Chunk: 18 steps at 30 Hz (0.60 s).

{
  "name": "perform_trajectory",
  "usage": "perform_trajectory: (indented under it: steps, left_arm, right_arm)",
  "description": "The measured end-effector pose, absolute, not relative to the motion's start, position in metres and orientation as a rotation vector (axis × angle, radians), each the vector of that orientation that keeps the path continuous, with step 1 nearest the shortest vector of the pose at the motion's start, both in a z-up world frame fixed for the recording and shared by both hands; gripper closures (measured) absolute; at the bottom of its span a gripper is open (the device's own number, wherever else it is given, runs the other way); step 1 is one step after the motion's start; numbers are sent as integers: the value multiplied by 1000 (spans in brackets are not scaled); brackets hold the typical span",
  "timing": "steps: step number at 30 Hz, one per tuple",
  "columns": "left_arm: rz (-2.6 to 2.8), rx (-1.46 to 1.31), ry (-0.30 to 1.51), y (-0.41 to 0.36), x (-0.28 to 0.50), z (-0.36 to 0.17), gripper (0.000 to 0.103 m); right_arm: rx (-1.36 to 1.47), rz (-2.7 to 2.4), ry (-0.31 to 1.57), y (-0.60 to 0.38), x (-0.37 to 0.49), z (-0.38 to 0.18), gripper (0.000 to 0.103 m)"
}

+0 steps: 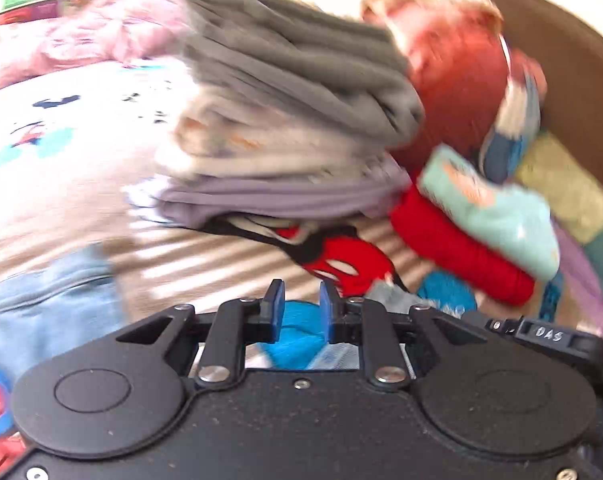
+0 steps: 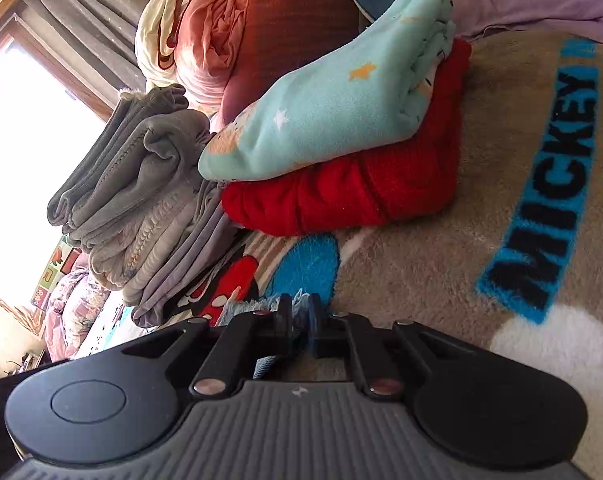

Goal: Fold clothes

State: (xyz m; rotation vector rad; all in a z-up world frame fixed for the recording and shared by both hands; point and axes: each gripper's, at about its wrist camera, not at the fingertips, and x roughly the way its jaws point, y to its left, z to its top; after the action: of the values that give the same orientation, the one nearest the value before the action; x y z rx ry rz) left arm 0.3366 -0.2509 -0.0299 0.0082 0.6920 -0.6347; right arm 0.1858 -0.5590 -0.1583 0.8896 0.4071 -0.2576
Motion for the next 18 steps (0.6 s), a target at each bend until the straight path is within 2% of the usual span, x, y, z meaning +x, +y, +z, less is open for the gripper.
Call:
perform_trajectory:
  steps: [3, 7, 9, 11, 16, 18]
  left_arm:
    - [-584, 45, 663, -219, 289, -23, 87]
    - [-572, 125, 656, -207, 218, -33, 87]
    - [-604, 141, 672, -210, 187, -49, 86]
    - [-607, 204, 655, -219, 160, -62, 82]
    - [-598, 261, 588, -213, 123, -78, 80]
    - [-590, 234, 585, -204, 120, -78, 75]
  right_arm:
    - [855, -267, 409, -555, 184, -156, 85]
    - [864, -248, 420, -553, 180, -155, 77]
    - [883, -206, 435, -550, 174, -153, 65]
    - [924, -116, 468, -541, 163, -153, 49]
    - [1054, 87, 586, -509, 137, -158, 47]
    - [1040, 151, 632, -489, 126, -157, 47]
